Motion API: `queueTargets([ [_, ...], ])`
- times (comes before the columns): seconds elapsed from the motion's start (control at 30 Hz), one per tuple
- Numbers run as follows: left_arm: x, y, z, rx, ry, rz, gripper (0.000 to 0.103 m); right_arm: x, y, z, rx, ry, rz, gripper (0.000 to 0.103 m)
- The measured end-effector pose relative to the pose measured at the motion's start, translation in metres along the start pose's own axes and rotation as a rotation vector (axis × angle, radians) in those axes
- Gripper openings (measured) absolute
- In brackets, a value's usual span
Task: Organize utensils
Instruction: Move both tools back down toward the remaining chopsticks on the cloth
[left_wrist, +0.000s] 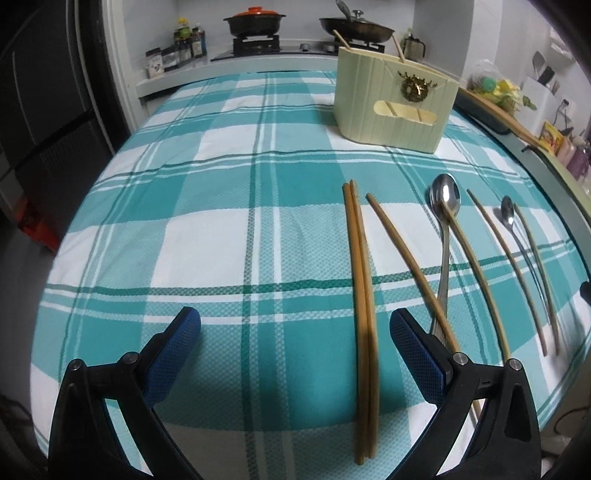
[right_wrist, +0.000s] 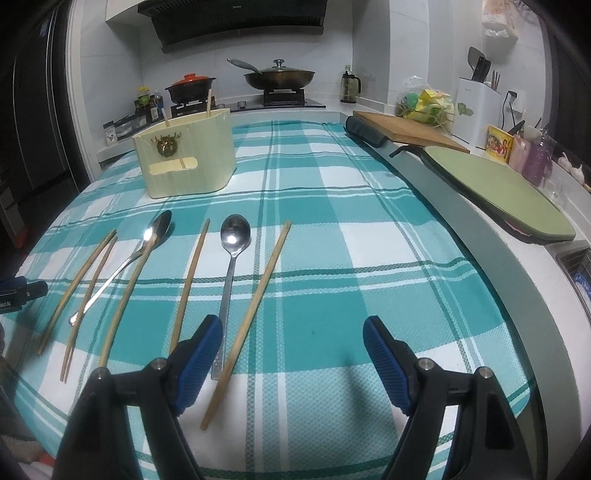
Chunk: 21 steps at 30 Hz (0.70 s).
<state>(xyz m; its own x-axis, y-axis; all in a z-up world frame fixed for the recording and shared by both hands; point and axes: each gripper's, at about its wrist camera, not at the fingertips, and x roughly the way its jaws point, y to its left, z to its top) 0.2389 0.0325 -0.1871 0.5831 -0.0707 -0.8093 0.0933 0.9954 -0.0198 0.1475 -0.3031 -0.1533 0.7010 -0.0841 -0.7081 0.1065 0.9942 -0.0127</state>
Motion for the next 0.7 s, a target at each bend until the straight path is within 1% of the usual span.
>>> queueTargets([
  [0.37, 0.023, 0.003, -0.001, 0.008, 0.048, 0.023, 0.102, -0.001, -0.001, 0.0, 0.005, 0.001, 0.004, 0.08],
  [0.53, 0.026, 0.003, 0.001, 0.015, 0.045, 0.023, 0.103, 0.0, 0.001, 0.0, 0.005, 0.002, 0.007, 0.08],
  [0.7, 0.031, 0.003, 0.007, 0.013, 0.052, -0.001, 0.103, 0.001, 0.002, -0.001, -0.008, 0.009, 0.012, 0.08],
])
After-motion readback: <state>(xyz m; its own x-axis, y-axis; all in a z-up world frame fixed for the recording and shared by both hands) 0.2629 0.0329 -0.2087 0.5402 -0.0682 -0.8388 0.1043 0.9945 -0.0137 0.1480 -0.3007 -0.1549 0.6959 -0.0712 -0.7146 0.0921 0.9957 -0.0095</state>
